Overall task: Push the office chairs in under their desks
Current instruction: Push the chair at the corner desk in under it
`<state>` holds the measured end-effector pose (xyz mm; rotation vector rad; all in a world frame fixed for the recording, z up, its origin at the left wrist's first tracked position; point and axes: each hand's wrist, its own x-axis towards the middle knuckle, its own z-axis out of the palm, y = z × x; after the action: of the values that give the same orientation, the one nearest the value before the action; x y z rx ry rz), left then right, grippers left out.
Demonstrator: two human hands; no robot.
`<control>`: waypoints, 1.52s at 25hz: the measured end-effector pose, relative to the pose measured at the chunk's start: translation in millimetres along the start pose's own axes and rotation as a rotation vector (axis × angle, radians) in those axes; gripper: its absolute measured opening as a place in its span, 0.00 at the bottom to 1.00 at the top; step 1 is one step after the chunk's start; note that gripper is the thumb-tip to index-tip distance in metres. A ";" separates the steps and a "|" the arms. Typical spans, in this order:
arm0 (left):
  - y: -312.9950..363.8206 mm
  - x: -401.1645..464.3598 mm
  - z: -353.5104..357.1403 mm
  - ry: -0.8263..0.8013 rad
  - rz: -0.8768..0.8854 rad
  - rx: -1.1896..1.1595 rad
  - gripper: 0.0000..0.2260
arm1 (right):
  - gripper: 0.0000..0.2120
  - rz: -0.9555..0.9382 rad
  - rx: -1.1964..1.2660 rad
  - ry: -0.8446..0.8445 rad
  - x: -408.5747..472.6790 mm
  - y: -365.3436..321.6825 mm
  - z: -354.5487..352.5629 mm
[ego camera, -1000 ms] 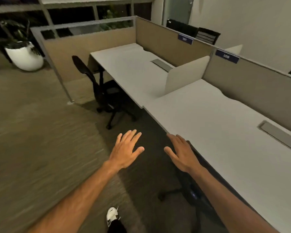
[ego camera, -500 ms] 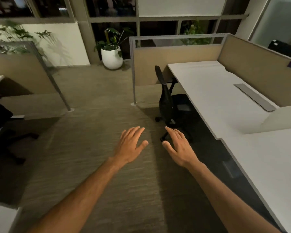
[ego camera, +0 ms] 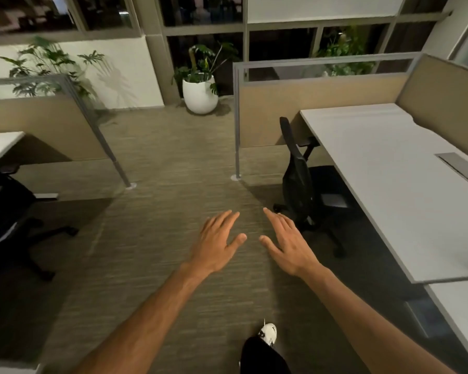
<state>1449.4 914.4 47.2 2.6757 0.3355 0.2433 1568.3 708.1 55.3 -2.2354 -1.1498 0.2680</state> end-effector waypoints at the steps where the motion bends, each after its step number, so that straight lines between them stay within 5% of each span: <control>1: -7.9 22.5 0.5 0.002 -0.006 0.013 0.33 | 0.36 -0.005 -0.006 -0.001 24.7 10.7 -0.4; 9: -52.9 209.4 -28.6 0.030 -0.042 0.081 0.33 | 0.35 -0.037 -0.021 -0.032 223.9 66.6 -58.0; 19: -94.1 393.0 -9.6 -0.110 0.003 0.043 0.29 | 0.34 0.136 0.023 -0.056 368.4 150.1 -76.0; 24: -110.1 487.0 -4.4 -0.189 0.125 0.093 0.29 | 0.33 0.165 -0.008 -0.018 437.1 181.8 -73.4; 31: -127.9 680.2 10.6 -0.308 0.388 0.065 0.29 | 0.35 0.435 0.028 0.185 540.3 244.2 -103.4; 38: -92.3 802.5 61.3 -0.416 0.592 0.063 0.29 | 0.34 0.605 -0.054 0.248 551.7 322.6 -130.0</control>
<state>2211.5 1189.0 46.4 2.7308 -0.5898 -0.1586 2173.6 947.7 16.9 -2.5313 -0.3368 0.1899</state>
